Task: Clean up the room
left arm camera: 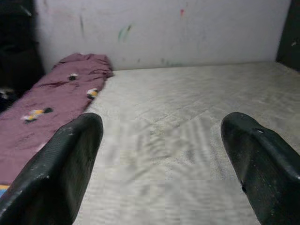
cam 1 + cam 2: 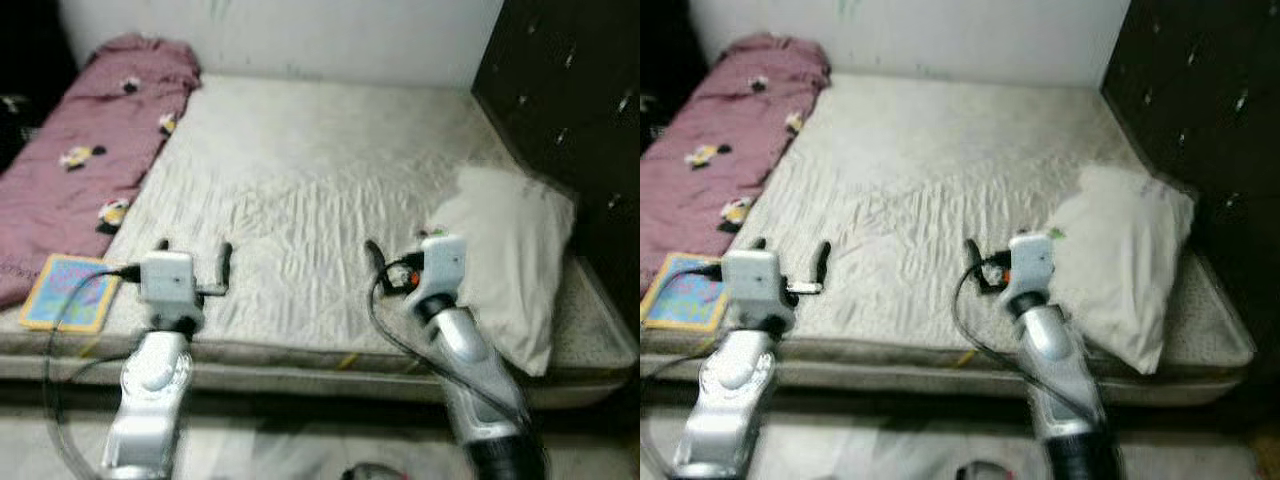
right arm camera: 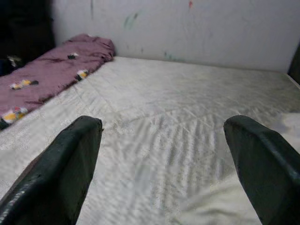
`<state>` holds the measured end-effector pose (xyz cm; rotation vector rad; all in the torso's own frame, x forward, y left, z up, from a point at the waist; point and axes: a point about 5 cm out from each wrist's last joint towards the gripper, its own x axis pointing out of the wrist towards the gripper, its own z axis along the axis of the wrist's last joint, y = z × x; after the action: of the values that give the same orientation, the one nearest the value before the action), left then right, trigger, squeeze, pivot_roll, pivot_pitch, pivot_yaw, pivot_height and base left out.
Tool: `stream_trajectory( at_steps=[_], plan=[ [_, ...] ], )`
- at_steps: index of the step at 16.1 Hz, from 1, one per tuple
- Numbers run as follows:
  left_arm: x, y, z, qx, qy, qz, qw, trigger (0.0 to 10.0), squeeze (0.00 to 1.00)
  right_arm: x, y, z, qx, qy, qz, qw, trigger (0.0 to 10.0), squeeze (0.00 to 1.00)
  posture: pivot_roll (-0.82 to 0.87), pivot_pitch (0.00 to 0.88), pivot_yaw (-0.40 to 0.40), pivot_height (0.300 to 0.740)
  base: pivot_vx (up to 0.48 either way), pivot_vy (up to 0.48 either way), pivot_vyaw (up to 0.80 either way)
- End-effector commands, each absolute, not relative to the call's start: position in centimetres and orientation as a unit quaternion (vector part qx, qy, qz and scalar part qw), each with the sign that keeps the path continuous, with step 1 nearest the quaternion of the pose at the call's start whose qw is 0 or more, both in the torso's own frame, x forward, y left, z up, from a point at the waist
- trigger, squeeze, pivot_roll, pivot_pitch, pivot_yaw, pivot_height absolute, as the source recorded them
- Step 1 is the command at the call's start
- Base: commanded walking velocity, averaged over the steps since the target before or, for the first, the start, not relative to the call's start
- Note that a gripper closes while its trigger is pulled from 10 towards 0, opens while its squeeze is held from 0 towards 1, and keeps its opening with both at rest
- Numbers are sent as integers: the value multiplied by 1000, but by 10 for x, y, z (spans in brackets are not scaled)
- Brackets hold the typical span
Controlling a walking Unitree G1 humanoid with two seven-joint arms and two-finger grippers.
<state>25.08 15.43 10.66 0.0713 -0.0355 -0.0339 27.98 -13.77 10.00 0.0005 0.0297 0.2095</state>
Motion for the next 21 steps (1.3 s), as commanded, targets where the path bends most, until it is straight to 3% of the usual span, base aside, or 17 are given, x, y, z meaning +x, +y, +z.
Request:
stream_trajectory(
  at_steps=[1, 10, 21],
  plan=[
    [252, 156, 110, 43, -22, -17, 999, 10000, 0, 283, -138, 109, 0, -1, 102, 995, 10000, 0, -64, 0, -13, 740, 0, -326, 0],
    [253, 156, 110, 40, -24, -18, 999, 10000, 0, 283, -138, 109, -4, -2, 102, 995, 10000, 0, -67, 0, -12, 740, 0, -323, 0],
    [249, 149, 115, 12, -51, -66, 996, 10000, 0, 283, -139, 108, -5, 0, 104, 995, 10000, 0, -69, 0, -18, 740, 45, 0, 0]
  ],
)
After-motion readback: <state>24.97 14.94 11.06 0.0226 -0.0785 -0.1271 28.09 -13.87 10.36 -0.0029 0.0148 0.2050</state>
